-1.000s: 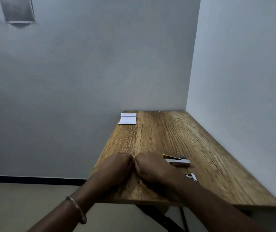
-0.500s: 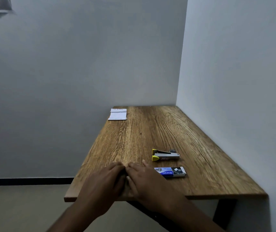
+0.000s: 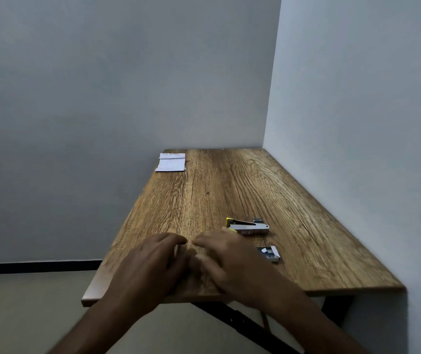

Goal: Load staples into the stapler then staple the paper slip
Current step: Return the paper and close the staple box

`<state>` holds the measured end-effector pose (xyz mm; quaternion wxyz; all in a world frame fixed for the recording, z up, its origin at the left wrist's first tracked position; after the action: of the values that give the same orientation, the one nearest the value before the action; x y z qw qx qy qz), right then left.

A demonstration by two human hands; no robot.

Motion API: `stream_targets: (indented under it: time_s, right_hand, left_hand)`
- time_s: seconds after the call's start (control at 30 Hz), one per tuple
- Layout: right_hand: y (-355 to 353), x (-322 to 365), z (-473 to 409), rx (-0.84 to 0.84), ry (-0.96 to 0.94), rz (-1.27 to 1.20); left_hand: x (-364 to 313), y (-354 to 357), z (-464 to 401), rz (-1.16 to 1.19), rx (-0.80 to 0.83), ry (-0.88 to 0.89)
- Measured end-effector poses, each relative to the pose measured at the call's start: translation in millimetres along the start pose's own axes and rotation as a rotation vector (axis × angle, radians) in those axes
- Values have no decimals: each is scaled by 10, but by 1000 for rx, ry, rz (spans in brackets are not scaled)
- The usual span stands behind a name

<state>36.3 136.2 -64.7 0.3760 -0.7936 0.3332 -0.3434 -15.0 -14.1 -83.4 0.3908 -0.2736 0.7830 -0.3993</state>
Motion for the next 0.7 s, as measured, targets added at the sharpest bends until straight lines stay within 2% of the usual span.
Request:
stream_targets:
  time_s: [0.13,0.3,0.37,0.47,0.6,0.7]
  right_hand:
    - [-499,-292,289,-238,120,-49]
    - [-864,-856,583,-347,335,-11]
    - [-921,-1118,495,-282,393,33]
    - [-872,-1429,236,-92,420,45]
    - [-657,-1656,-50,128,395,32]
    - [-558,-1691,-158,216,337,42]
  left_hand:
    - [-124,32,-56,103,2,35]
    - [-309,160,-190,163,50,112]
    - [-408,229,-242,163,77,146]
    - [-517,340,-298,155,109,181]
    - [-565,458,-307,149,137,187]
    - [-586,486,-287,139,137,201]
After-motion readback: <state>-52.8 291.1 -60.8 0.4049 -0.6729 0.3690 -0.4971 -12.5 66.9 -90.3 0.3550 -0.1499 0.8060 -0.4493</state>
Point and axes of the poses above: each hand's wrist, its own z-axis away from the middle knuckle, its own y-axis out of the palm, x = y × z, the point moved 5 cm from there along -z, towards the middle knuckle, and after that the axes turned 7 degrees about -y, right-handed, at the moved point
